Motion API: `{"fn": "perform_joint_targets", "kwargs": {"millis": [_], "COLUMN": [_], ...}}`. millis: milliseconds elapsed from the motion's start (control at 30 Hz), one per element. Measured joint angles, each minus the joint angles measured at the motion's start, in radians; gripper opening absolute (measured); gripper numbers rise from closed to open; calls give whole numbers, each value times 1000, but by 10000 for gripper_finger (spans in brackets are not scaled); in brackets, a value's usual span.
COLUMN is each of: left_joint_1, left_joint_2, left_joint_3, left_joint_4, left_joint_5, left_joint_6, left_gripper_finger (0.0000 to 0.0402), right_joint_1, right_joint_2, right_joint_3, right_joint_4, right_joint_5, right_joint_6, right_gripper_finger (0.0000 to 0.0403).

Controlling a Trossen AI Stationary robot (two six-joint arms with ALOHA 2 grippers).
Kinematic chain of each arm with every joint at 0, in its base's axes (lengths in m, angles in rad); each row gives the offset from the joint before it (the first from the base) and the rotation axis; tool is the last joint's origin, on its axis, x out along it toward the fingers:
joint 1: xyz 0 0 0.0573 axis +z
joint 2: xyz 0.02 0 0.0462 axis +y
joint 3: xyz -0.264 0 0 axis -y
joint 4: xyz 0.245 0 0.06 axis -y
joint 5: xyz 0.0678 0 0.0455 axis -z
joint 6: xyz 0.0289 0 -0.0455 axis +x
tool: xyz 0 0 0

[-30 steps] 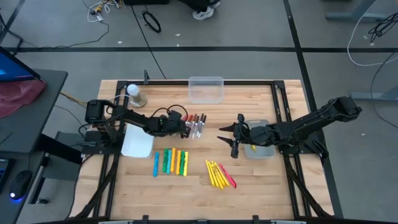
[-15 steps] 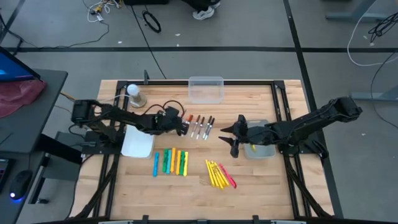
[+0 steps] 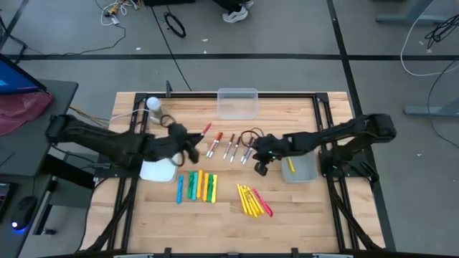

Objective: Pick & Place Markers
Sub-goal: Put the pink marker pen into the white bin

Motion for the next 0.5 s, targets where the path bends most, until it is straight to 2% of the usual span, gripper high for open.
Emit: {"fn": "perform_joint_targets", "kwargs": {"millis": [167,267,433,500], "left_joint_1": [-137,-214,-296,-307], "left_joint_2": [-116,-164,-176,-172], "left_joint_3": [0,12,77,76], "left_joint_4": [-42,-180,-660,-833], "left_joint_5": [-6,-4,4,60], "left_joint_6": [-1,-86,-494,-671], "left_gripper_finger": [37,37,37,37], "right_joint_1": [-48,-78,-105,-108], "right_joint_2": [144,219,262,260], "right_joint_3": [114,151,161,161], "right_joint_4": [-205,-292,-283,-279], "right_joint_5": [0,3,7,8], "right_joint_6": [-35,-62,-90,-95], "right_gripper_finger": [11,5,6,6]}}
